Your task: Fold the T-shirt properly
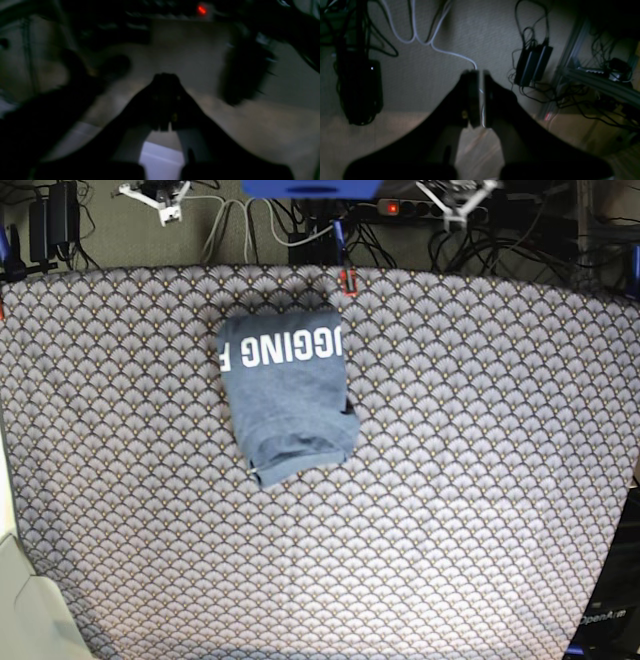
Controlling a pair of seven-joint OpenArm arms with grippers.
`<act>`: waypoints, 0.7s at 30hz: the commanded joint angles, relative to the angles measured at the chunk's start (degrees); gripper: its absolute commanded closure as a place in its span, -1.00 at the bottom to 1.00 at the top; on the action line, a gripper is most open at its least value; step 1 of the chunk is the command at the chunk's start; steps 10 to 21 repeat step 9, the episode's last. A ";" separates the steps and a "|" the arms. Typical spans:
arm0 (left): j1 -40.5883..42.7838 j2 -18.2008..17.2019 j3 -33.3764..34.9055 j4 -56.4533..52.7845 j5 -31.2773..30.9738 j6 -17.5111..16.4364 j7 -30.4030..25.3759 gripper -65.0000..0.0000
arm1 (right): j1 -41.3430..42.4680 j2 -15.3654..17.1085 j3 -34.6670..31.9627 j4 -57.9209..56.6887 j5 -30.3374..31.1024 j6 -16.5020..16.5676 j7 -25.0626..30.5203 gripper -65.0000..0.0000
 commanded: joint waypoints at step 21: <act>0.14 -0.64 0.03 0.22 3.78 0.31 -0.93 1.00 | -0.15 -2.08 0.17 -1.35 0.42 -0.92 0.37 0.96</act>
